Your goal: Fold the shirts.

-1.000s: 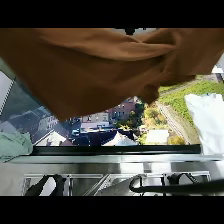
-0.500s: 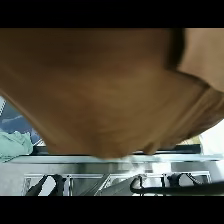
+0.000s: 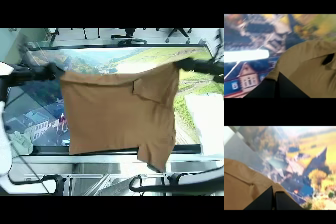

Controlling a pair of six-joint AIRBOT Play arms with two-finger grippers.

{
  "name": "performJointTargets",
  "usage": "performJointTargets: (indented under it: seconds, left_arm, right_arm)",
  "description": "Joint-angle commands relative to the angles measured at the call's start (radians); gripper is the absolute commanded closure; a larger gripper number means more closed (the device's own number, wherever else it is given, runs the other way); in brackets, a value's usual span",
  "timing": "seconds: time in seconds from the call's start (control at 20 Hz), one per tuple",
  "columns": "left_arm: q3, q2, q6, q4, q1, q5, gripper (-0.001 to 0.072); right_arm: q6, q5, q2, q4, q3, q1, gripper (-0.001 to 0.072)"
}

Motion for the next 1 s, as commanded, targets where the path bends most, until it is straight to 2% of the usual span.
performJointTargets:
  seconds: [0.0, 0.1, 0.25, 0.45, 0.55, 0.75, 0.95]
  left_arm:
    - [0.031, -0.233, 0.003, 0.092, -0.014, 0.063, 0.0692]
    - [0.110, -0.336, 0.003, 0.087, -0.002, 0.057, 0.0693]
    - [0.230, -0.434, 0.002, 0.089, 0.015, -0.018, 0.0693]
    - [0.320, -0.494, -0.001, 0.131, 0.027, -0.172, 0.0693]
    - [0.302, -0.496, -0.001, 0.161, 0.015, -0.162, 0.0693]
    - [0.256, -0.496, -0.002, 0.252, 0.000, -0.141, 0.0693]
    - [0.203, -0.496, -0.002, 0.243, -0.006, -0.126, 0.0693]
  right_arm:
    - [-0.010, -0.113, -0.209, -0.033, -0.006, 0.029, 0.0691]
    - [-0.011, -0.183, -0.268, -0.034, 0.000, 0.020, 0.0691]
    - [-0.009, -0.159, -0.289, -0.076, 0.011, 0.004, 0.0691]
    - [0.122, -0.089, -0.257, -0.375, 0.011, -0.009, 0.0692]
    - [0.123, -0.050, -0.256, -0.408, 0.010, -0.008, 0.0692]
    - [0.122, -0.069, -0.257, -0.415, -0.026, -0.001, 0.0691]
    - [0.127, -0.067, -0.257, -0.415, -0.047, 0.006, 0.0690]
